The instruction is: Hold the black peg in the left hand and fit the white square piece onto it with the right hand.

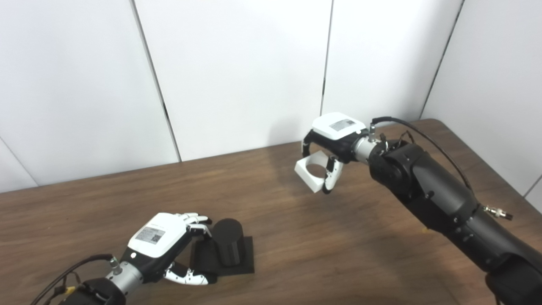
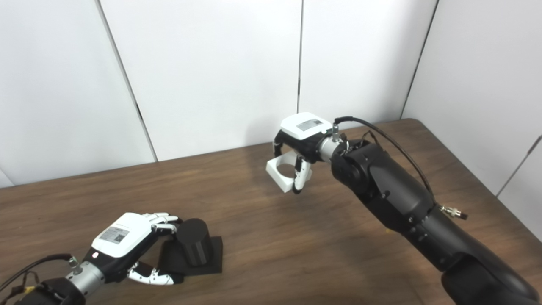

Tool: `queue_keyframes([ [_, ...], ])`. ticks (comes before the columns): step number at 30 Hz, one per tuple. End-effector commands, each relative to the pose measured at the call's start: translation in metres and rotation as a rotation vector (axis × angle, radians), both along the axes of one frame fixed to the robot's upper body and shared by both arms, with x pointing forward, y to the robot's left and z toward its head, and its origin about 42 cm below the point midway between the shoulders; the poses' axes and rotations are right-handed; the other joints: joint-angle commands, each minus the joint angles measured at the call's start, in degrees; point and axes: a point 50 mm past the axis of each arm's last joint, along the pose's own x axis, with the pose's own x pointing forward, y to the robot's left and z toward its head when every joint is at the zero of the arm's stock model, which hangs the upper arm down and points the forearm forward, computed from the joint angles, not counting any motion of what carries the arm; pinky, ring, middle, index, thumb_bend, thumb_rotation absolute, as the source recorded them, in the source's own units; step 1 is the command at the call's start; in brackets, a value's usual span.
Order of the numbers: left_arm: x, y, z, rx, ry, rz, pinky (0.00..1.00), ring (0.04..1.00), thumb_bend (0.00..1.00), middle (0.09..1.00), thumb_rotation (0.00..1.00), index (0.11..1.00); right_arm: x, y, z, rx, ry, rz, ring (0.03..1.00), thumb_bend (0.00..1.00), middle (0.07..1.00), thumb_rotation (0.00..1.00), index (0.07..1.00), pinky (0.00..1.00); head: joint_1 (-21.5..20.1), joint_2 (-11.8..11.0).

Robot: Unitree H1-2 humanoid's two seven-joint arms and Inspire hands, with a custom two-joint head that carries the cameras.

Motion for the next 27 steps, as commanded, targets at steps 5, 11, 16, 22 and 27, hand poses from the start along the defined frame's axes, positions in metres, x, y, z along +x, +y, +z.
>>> queue_keyframes([
  [5,-0.021,0.000,-0.043,0.184,0.156,-0.021,0.82,0.881,0.52,0.853,0.07,0.493,-0.009,0.016,0.044,0.044,-0.095,0.097,0.835,0.52,0.757,0.13,0.479,0.76,4.7,1.4],
  [11,-0.020,-0.011,-0.044,0.161,0.147,-0.021,0.82,0.875,0.52,0.846,0.07,0.493,-0.019,0.026,0.054,0.079,-0.102,0.170,0.825,0.52,0.753,0.13,0.480,0.73,11.8,2.8],
  [16,-0.016,-0.024,-0.044,0.179,0.151,-0.014,0.83,0.884,0.52,0.853,0.08,0.494,-0.025,0.032,0.060,0.112,-0.104,0.227,0.807,0.52,0.749,0.13,0.480,0.70,17.8,4.3],
  [22,-0.013,-0.036,-0.042,0.184,0.171,0.000,0.85,0.886,0.52,0.861,0.08,0.494,-0.026,0.038,0.054,0.157,-0.088,0.273,0.800,0.52,0.751,0.13,0.480,0.67,20.9,5.0],
  [27,-0.013,-0.038,-0.040,0.182,0.182,0.010,0.86,0.895,0.52,0.868,0.08,0.494,-0.034,0.046,0.054,0.173,-0.075,0.303,0.813,0.52,0.761,0.13,0.480,0.69,20.3,5.1],
])
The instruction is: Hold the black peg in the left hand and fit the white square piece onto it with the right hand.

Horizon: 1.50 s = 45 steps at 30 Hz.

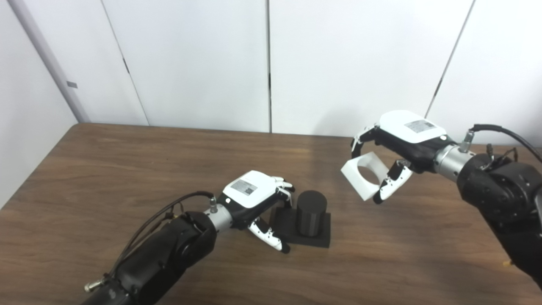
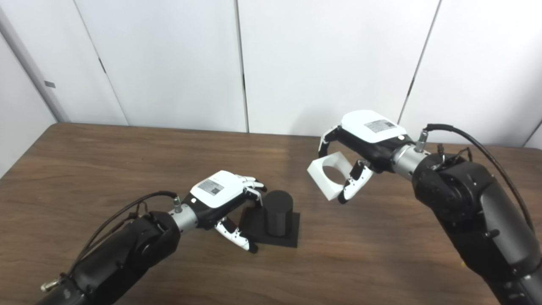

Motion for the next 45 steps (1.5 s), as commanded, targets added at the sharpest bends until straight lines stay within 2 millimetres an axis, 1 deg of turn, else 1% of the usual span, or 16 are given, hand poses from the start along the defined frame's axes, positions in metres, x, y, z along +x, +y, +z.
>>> queue_keyframes([
  [1,-0.023,-0.006,-0.045,0.165,0.158,-0.039,0.85,0.892,0.52,0.867,0.08,0.494,-0.003,0.005,0.026,0.019,-0.089,0.039,0.810,0.52,0.759,0.13,0.480,0.69,-0.4,0.1],
  [6,-0.023,-0.005,-0.046,0.164,0.139,-0.042,0.83,0.879,0.52,0.861,0.08,0.494,-0.009,0.015,0.029,0.033,-0.094,0.080,0.797,0.52,0.751,0.13,0.480,0.67,-0.6,0.2],
  [10,-0.024,-0.005,-0.048,0.164,0.145,-0.039,0.85,0.888,0.52,0.863,0.08,0.494,-0.012,0.023,0.029,0.046,-0.092,0.102,0.789,0.52,0.746,0.13,0.479,0.66,-0.9,0.1],
  [19,-0.024,-0.004,-0.048,0.164,0.148,-0.043,0.84,0.889,0.52,0.864,0.08,0.494,-0.014,0.039,0.021,0.069,-0.066,0.130,0.792,0.52,0.749,0.13,0.479,0.64,-1.3,0.0],
  [27,-0.024,-0.005,-0.049,0.155,0.147,-0.043,0.84,0.890,0.52,0.862,0.08,0.494,-0.013,0.049,0.009,0.099,-0.033,0.142,0.798,0.52,0.751,0.13,0.479,0.68,-1.9,0.1],
  [30,-0.025,-0.005,-0.048,0.152,0.142,-0.046,0.84,0.883,0.52,0.857,0.08,0.493,-0.011,0.053,0.004,0.114,-0.019,0.143,0.798,0.52,0.749,0.13,0.479,0.68,-2.0,0.1],
  [38,-0.026,-0.003,-0.045,0.153,0.154,-0.041,0.85,0.894,0.52,0.867,0.08,0.494,-0.009,0.062,-0.006,0.118,-0.002,0.152,0.797,0.52,0.747,0.13,0.479,0.70,-3.5,0.1],
  [45,-0.028,-0.001,-0.043,0.145,0.135,-0.044,0.84,0.880,0.52,0.856,0.08,0.494,-0.005,0.068,-0.011,0.118,0.016,0.164,0.801,0.52,0.750,0.13,0.479,0.71,-4.0,0.3],
])
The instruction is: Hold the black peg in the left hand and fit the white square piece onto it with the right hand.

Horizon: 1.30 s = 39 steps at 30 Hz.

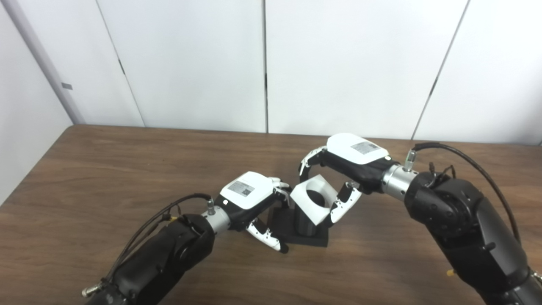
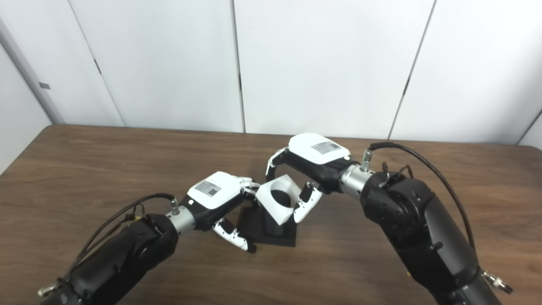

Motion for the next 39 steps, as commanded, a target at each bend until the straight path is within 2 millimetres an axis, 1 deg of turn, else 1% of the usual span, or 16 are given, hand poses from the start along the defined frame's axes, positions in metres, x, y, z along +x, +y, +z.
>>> queue_keyframes([
  [1,-0.025,-0.001,-0.042,0.143,0.139,-0.044,0.84,0.880,0.52,0.857,0.08,0.494,0.005,0.005,0.019,0.026,-0.077,0.026,0.801,0.52,0.751,0.13,0.479,0.71,-0.1,0.0],
  [9,-0.026,-0.002,-0.040,0.142,0.142,-0.045,0.85,0.883,0.52,0.863,0.08,0.494,0.010,0.007,0.011,0.019,-0.052,0.015,0.804,0.52,0.758,0.13,0.479,0.71,0.0,0.2],
  [14,-0.026,-0.002,-0.040,0.143,0.137,-0.052,0.83,0.881,0.52,0.859,0.08,0.493,0.011,0.011,0.009,0.018,-0.041,0.020,0.798,0.52,0.754,0.13,0.479,0.71,0.1,0.3],
  [18,-0.027,-0.002,-0.040,0.149,0.143,-0.049,0.84,0.885,0.52,0.861,0.08,0.494,0.012,0.021,0.008,0.001,-0.039,0.040,0.795,0.52,0.752,0.13,0.479,0.71,0.0,0.6],
  [26,-0.027,-0.005,-0.041,0.154,0.155,-0.059,0.85,0.903,0.52,0.869,0.08,0.494,0.006,0.042,0.013,-0.092,-0.059,0.113,0.807,0.52,0.751,0.13,0.478,0.73,-0.1,0.9],
  [30,-0.027,-0.006,-0.041,0.157,0.161,-0.059,0.85,0.907,0.52,0.871,0.08,0.494,0.004,0.047,0.014,-0.167,-0.027,0.125,0.810,0.52,0.751,0.14,0.479,0.76,-0.1,0.9],
  [32,-0.027,-0.006,-0.041,0.156,0.158,-0.059,0.85,0.904,0.52,0.870,0.08,0.494,0.004,0.047,0.015,-0.197,-0.005,0.127,0.810,0.52,0.767,0.14,0.487,0.75,-0.1,0.9],
  [33,-0.027,-0.006,-0.041,0.156,0.156,-0.059,0.84,0.902,0.52,0.870,0.08,0.494,0.003,0.046,0.015,-0.207,0.009,0.123,0.812,0.60,0.779,0.18,0.533,0.74,-0.1,0.9],
  [34,-0.028,-0.006,-0.041,0.157,0.154,-0.058,0.84,0.901,0.52,0.872,0.08,0.494,0.003,0.045,0.015,-0.212,0.018,0.120,0.817,0.75,0.792,0.24,0.618,0.74,-0.1,0.9],
  [35,-0.028,-0.006,-0.041,0.155,0.155,-0.058,0.84,0.901,0.52,0.873,0.08,0.494,0.003,0.044,0.015,-0.213,0.027,0.114,0.821,0.86,0.801,0.29,0.676,0.73,-0.1,0.9],
  [36,-0.028,-0.006,-0.042,0.152,0.156,-0.057,0.84,0.902,0.52,0.874,0.08,0.494,0.003,0.043,0.014,-0.212,0.033,0.108,0.823,0.91,0.807,0.30,0.706,0.73,-0.2,0.9],
  [37,-0.028,-0.005,-0.042,0.150,0.157,-0.057,0.84,0.902,0.52,0.874,0.08,0.494,0.003,0.042,0.014,-0.212,0.035,0.104,0.823,0.94,0.811,0.31,0.721,0.73,-0.2,0.9],
  [39,-0.028,-0.005,-0.041,0.154,0.159,-0.055,0.84,0.903,0.52,0.875,0.08,0.494,0.004,0.040,0.013,-0.213,0.041,0.097,0.825,0.96,0.816,0.30,0.731,0.72,-0.2,0.9],
])
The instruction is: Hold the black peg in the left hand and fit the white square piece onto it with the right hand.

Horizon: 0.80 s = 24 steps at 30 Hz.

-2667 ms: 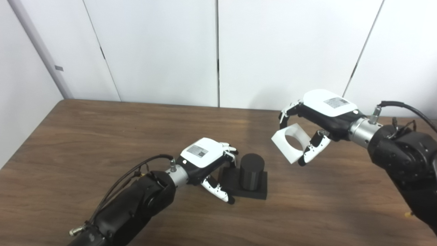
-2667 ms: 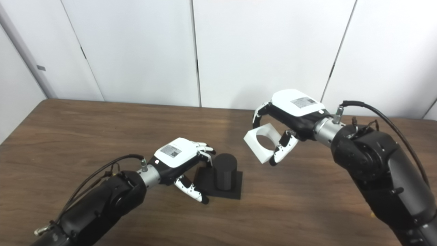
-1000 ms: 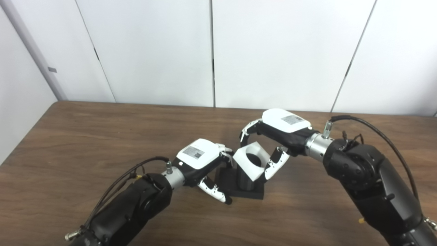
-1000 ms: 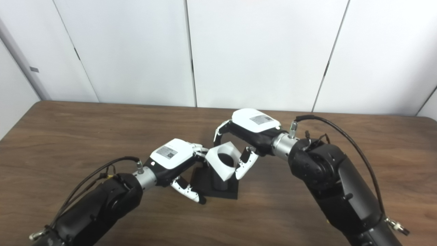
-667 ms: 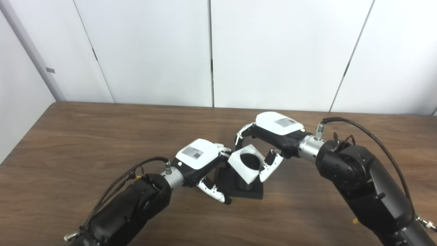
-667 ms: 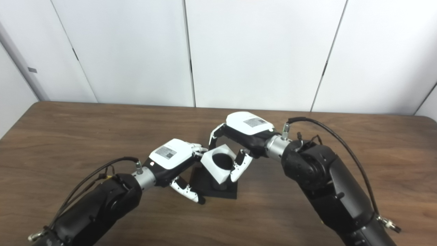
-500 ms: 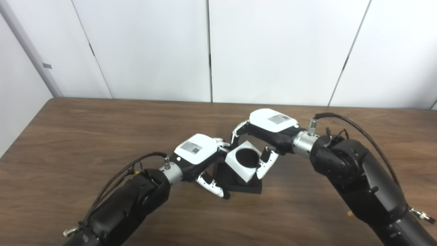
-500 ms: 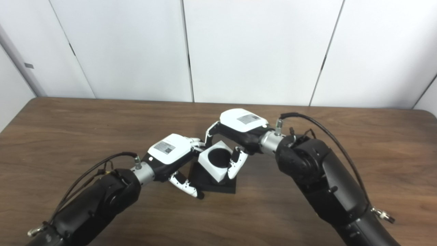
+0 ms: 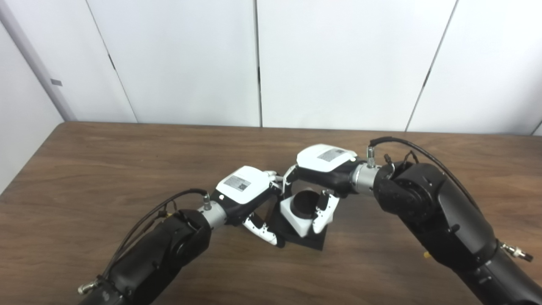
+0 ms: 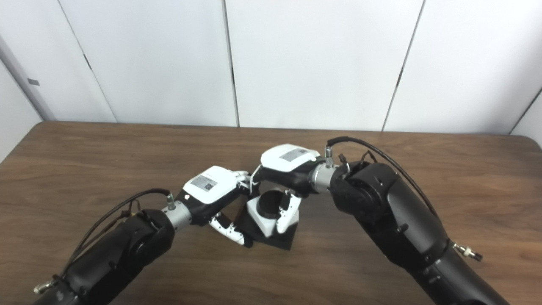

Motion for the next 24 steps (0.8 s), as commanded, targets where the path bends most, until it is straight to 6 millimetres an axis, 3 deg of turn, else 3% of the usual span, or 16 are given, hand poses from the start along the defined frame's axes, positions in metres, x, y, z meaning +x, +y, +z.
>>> queue_keyframes([
  [1,-0.027,-0.004,-0.043,0.149,0.159,-0.052,0.84,0.901,0.52,0.875,0.08,0.494,0.000,0.003,0.021,0.029,-0.062,0.020,0.828,0.96,0.821,0.29,0.732,0.72,0.0,0.0],
  [16,-0.027,-0.002,-0.043,0.141,0.156,-0.051,0.83,0.901,0.52,0.865,0.08,0.494,0.003,-0.006,0.018,0.039,-0.067,-0.012,0.839,0.92,0.837,0.27,0.738,0.73,-0.1,0.3],
  [24,-0.027,-0.002,-0.042,0.140,0.158,-0.051,0.82,0.893,0.52,0.862,0.08,0.493,0.010,-0.023,0.039,0.117,-0.111,-0.068,0.832,0.89,0.841,0.27,0.765,0.71,-0.5,0.1],
])
